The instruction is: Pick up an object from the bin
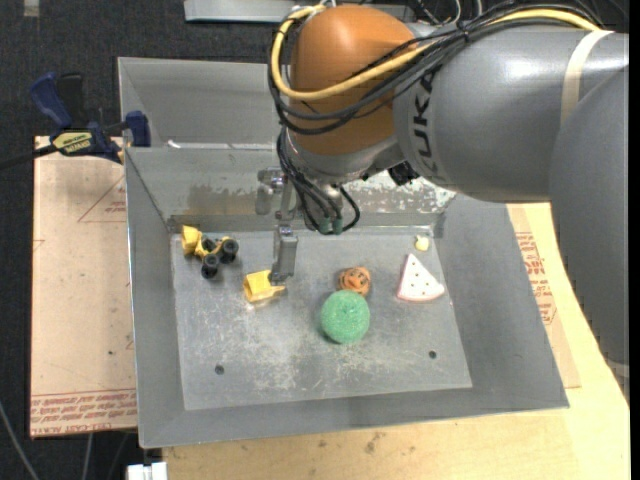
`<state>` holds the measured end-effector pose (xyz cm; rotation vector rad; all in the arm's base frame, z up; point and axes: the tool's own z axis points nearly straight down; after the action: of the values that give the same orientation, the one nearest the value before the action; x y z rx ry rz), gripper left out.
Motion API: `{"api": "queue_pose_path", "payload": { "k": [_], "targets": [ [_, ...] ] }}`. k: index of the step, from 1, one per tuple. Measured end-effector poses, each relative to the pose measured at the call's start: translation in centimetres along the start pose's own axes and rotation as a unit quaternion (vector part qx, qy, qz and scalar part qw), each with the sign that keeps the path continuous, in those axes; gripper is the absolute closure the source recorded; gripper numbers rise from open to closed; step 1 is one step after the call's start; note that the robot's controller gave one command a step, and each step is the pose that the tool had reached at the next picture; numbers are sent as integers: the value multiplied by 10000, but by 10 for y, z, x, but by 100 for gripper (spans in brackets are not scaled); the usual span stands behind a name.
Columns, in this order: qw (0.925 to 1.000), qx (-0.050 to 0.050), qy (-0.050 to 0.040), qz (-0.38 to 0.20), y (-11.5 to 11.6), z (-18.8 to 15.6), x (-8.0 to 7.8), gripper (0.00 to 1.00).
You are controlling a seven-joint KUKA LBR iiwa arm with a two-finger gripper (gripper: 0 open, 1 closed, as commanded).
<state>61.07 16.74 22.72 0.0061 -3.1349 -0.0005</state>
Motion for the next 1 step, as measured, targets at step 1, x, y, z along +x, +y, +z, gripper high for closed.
{"api": "queue_pose_path", "payload": {
  "k": [1],
  "targets": [
    [10000,-6,-39,14,-1,-5,-1,0]
  ]
}}
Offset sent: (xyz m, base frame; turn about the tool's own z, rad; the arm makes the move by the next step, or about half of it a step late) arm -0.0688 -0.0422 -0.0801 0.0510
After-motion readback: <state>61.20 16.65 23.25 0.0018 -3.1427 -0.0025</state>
